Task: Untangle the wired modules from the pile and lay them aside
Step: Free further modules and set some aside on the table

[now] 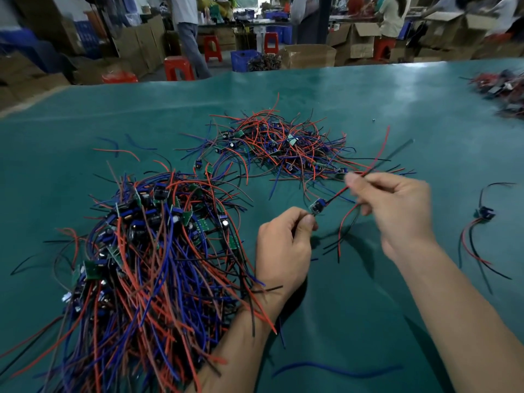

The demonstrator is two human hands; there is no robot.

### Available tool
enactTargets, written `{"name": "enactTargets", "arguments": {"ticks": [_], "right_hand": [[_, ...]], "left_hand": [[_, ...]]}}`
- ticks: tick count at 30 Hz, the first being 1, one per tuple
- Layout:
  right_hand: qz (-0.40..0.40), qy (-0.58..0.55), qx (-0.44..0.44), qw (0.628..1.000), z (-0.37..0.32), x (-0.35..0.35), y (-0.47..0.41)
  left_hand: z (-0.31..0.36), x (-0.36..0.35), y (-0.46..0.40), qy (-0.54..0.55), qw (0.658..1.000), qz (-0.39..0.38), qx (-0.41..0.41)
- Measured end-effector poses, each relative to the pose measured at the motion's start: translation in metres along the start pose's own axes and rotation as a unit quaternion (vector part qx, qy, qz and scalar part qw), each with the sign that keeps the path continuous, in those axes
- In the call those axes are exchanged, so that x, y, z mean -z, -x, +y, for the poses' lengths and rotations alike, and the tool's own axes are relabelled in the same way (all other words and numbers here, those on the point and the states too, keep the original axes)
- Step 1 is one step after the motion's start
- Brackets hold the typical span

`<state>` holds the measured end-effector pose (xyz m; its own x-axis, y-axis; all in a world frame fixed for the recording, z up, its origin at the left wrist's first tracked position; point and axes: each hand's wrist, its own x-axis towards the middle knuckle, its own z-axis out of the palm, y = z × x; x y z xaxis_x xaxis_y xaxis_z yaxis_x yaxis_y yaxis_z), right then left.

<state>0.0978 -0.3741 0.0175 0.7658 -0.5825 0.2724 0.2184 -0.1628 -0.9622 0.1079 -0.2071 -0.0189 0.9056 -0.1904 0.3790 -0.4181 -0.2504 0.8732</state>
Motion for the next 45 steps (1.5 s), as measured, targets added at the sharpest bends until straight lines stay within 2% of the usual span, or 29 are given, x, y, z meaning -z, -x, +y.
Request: {"name": "enactTargets", "arguments": {"ticks": [7, 9, 11, 13, 15, 17, 19, 24, 28, 30, 32, 34, 37, 39, 41, 43, 45], "right_hand": [[0.174, -0.059, -0.025, 0.983, -0.006, 0.027, -0.013], [0.225, -0.082, -0.033, 0.97, -0.006, 0.032, -0.015], [0.241, -0.063, -0.042, 0.968, -0.004, 0.034, -0.017], [0.179, 0.014, -0.034, 0.983, -0.002, 0.028, -0.014], [0.041, 0.104, -0.007, 0.994, -0.002, 0.011, -0.002], [-0.096, 0.166, 0.024, 0.981, -0.003, -0.011, 0.016], [-0.162, 0.158, 0.054, 0.973, -0.002, -0.028, 0.029], [-0.132, 0.098, 0.073, 0.984, 0.002, -0.032, 0.032], [-0.022, 0.046, 0.115, 0.992, -0.02, -0.02, 0.019], [0.036, 0.016, 0.153, 0.987, -0.048, -0.016, 0.011], [0.062, -0.021, 0.189, 0.98, -0.083, -0.022, 0.008], [0.045, -0.065, 0.214, 0.974, -0.118, -0.039, 0.01], [-0.101, -0.09, 0.2, 0.971, -0.156, -0.077, 0.021], [-0.226, 0.003, 0.199, 0.954, -0.164, -0.101, 0.026], [-0.314, 0.198, 0.218, 0.903, -0.154, -0.117, 0.026], [-0.3, 0.373, 0.219, 0.85, -0.133, -0.113, 0.013], [-0.228, 0.465, 0.177, 0.837, -0.105, -0.087, -0.008]], "left_hand": [[-0.001, -0.001, 0.002, -0.014, 1.0, -0.006, -0.011], [-0.002, 0.0, 0.001, -0.005, 1.0, 0.013, 0.009], [-0.002, 0.001, 0.0, 0.017, 0.998, 0.048, 0.033], [0.0, 0.001, 0.0, 0.026, 0.996, 0.07, 0.041], [0.002, 0.001, 0.001, 0.022, 0.997, 0.07, 0.035], [0.002, 0.001, 0.001, 0.02, 0.998, 0.061, 0.021], [0.0, 0.0, 0.001, 0.02, 0.999, 0.049, 0.008], [0.0, -0.001, 0.001, 0.005, 1.0, 0.016, 0.0], [0.002, -0.002, 0.001, 0.005, 1.0, -0.013, 0.009], [0.003, -0.001, 0.001, -0.008, 1.0, -0.009, 0.007], [0.003, 0.001, 0.0, -0.024, 1.0, 0.006, 0.009], [0.003, 0.002, 0.0, -0.026, 0.999, 0.021, 0.022], [0.005, 0.002, 0.001, -0.009, 0.998, 0.033, 0.051], [0.006, 0.002, 0.0, -0.016, 0.997, 0.045, 0.053], [0.007, 0.002, 0.0, -0.037, 0.997, 0.043, 0.052], [0.005, 0.002, -0.001, -0.027, 0.997, 0.042, 0.052], [0.003, 0.003, -0.001, -0.014, 0.998, 0.045, 0.051]]}}
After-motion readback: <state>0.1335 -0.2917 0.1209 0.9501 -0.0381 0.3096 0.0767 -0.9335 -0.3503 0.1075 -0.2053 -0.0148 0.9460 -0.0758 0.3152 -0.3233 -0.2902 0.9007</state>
